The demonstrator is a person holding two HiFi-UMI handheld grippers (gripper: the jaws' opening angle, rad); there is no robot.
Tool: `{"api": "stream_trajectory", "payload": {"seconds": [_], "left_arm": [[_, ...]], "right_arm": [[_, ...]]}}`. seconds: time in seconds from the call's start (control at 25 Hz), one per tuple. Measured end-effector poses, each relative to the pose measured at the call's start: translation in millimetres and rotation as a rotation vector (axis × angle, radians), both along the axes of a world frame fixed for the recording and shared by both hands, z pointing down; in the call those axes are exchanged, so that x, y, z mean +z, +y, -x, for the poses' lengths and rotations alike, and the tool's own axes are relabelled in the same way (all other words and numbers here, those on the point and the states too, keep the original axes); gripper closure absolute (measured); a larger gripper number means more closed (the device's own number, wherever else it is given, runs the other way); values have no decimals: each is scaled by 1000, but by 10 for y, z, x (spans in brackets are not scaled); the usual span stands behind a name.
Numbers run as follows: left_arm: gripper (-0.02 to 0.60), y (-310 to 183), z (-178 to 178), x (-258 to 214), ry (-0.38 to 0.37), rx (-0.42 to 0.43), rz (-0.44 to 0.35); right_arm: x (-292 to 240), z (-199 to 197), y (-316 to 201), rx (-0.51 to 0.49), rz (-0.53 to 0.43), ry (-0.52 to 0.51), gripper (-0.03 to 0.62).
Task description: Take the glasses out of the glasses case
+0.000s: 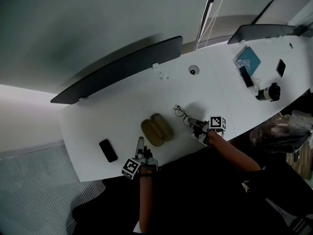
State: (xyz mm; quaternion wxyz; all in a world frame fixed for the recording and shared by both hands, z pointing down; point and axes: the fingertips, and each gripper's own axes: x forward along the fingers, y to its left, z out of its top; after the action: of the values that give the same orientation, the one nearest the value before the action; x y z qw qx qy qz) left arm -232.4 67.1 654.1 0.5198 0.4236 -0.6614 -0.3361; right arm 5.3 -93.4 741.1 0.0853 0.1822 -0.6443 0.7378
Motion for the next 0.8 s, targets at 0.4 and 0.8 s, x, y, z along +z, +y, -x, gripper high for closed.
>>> {"api": "stream_trajectory", "payload": {"seconds": [0.4, 0.8], "left_arm": [[359, 167, -49, 439, -24, 143, 129], [362, 211, 40, 590, -20, 203, 141]], "right_arm": [[7, 62, 47, -24, -65, 135, 485], [44, -117, 186, -79, -100, 272, 431]]}}
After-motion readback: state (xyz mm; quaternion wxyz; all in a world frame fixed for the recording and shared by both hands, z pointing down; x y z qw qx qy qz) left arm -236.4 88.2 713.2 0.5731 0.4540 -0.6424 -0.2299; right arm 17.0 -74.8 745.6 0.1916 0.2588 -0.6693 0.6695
